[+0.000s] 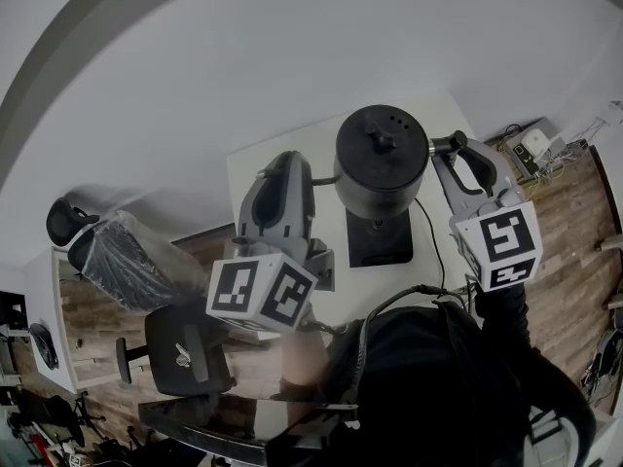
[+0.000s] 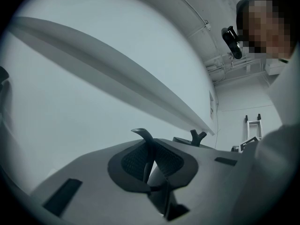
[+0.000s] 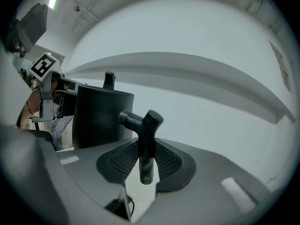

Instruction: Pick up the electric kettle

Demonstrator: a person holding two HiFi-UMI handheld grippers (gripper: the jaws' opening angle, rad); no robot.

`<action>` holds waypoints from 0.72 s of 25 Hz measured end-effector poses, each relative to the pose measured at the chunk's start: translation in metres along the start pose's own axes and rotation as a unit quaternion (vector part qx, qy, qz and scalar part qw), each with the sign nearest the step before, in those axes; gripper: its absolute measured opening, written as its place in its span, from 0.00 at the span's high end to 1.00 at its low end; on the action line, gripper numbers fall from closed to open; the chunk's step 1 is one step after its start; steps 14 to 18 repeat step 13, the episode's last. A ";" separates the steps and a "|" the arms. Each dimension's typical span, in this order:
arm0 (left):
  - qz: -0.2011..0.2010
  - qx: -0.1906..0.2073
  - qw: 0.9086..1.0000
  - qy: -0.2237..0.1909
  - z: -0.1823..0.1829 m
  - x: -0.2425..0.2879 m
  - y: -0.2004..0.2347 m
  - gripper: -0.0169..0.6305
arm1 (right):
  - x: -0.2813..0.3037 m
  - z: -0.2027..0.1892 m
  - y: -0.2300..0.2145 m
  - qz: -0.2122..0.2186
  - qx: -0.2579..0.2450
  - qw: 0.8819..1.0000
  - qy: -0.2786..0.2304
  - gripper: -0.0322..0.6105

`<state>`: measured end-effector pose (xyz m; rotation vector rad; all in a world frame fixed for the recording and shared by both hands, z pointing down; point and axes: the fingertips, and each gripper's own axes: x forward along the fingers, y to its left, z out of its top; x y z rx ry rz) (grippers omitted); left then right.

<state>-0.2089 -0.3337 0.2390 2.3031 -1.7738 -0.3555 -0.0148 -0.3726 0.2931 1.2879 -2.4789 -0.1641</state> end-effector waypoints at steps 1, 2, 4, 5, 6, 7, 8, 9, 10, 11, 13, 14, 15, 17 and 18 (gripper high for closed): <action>0.000 0.000 1.000 0.000 0.000 0.000 0.000 0.92 | 0.000 0.000 0.000 0.000 0.000 1.000 0.000 0.79; 0.000 0.000 1.000 0.001 -0.001 0.001 0.000 0.92 | 0.001 -0.001 0.000 0.001 0.000 1.000 0.000 0.79; 0.000 -0.001 1.000 0.001 -0.002 0.001 0.001 0.92 | 0.002 -0.001 -0.001 0.000 -0.001 1.000 0.000 0.79; 0.000 -0.001 1.000 0.002 -0.002 0.001 0.001 0.92 | 0.002 -0.001 -0.001 0.000 -0.002 1.000 0.000 0.79; 0.000 -0.001 1.000 0.001 -0.002 0.001 0.001 0.92 | 0.002 -0.001 -0.001 -0.001 -0.003 1.000 0.000 0.79; 0.000 -0.001 1.000 0.001 -0.002 0.001 0.000 0.92 | 0.001 -0.001 -0.001 -0.001 -0.003 1.000 0.000 0.79; 0.000 -0.001 1.000 0.001 -0.001 0.000 0.000 0.92 | 0.001 -0.001 -0.001 -0.001 -0.003 1.000 0.000 0.79; 0.001 0.000 1.000 0.000 -0.001 0.000 0.000 0.92 | 0.001 0.000 -0.001 -0.001 -0.003 1.000 0.000 0.79; 0.001 0.000 1.000 0.000 -0.001 0.000 0.000 0.92 | 0.000 0.000 -0.001 -0.001 -0.003 1.000 0.000 0.79; 0.001 0.000 1.000 0.000 -0.001 -0.001 0.000 0.92 | 0.000 0.000 0.000 0.000 -0.003 1.000 0.000 0.79; 0.001 -0.001 1.000 0.000 -0.001 -0.001 0.000 0.92 | 0.000 0.000 0.000 0.001 -0.003 1.000 0.000 0.79; 0.001 -0.001 1.000 0.000 -0.001 -0.001 0.000 0.92 | 0.000 0.000 0.000 0.001 -0.003 1.000 0.000 0.79; 0.001 -0.001 1.000 0.000 -0.001 -0.001 0.000 0.92 | 0.000 0.000 0.000 0.001 -0.003 1.000 0.000 0.79; 0.001 -0.001 1.000 0.000 -0.001 -0.001 0.000 0.92 | 0.000 0.000 0.000 0.001 -0.003 1.000 0.000 0.79; 0.001 -0.001 1.000 0.000 -0.001 -0.001 0.000 0.92 | 0.000 0.000 0.000 0.001 -0.003 1.000 0.000 0.79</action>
